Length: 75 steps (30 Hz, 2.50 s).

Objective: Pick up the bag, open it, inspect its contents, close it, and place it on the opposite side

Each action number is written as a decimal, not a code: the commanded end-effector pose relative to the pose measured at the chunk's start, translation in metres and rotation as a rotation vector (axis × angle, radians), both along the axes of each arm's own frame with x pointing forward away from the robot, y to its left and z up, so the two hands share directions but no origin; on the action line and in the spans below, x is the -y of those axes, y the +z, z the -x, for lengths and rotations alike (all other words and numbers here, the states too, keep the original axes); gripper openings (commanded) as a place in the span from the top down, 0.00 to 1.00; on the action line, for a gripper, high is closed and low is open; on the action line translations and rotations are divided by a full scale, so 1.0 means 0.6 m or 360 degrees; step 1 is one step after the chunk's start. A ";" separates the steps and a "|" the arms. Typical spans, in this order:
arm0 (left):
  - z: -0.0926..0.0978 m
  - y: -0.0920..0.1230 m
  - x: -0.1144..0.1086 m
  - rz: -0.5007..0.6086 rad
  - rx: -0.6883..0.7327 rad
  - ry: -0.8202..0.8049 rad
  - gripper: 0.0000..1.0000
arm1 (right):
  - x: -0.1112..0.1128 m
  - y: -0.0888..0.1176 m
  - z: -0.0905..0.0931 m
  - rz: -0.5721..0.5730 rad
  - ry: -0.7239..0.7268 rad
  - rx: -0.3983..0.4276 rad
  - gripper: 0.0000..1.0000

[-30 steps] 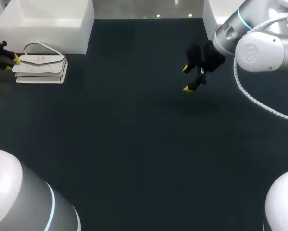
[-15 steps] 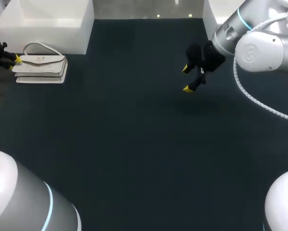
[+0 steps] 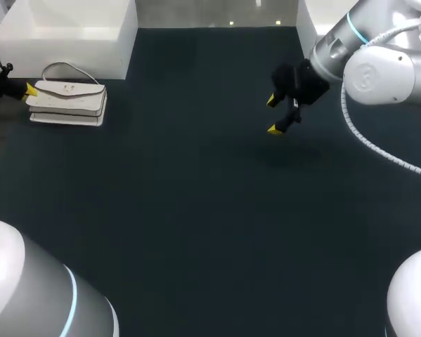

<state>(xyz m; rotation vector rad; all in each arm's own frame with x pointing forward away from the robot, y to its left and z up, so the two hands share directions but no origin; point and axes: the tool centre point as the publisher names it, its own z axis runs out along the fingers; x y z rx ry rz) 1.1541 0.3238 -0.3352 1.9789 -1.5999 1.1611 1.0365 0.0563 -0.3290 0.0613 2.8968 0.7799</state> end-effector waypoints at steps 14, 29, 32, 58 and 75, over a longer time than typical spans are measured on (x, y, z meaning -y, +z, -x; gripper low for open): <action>0.033 -0.001 0.102 -0.0001 -0.0238 -0.0317 1.00 | 0.000 -0.001 -0.001 -0.0002 0.0001 0.0001 0.00; 0.033 -0.001 0.102 -0.0001 -0.0238 -0.0317 1.00 | 0.000 -0.001 -0.001 -0.0002 0.0001 0.0001 0.00; 0.047 -0.011 0.153 -0.0003 -0.0276 -0.0265 1.00 | 0.000 -0.001 -0.001 -0.0002 0.0001 0.0001 0.00; 0.184 -0.023 0.331 0.0019 -0.0161 0.0378 1.00 | 0.000 -0.001 -0.001 -0.0002 0.0001 0.0001 0.00; 0.196 -0.028 0.321 -0.0079 -0.0258 0.0156 0.71 | 0.000 -0.001 -0.001 -0.0002 0.0001 0.0001 0.00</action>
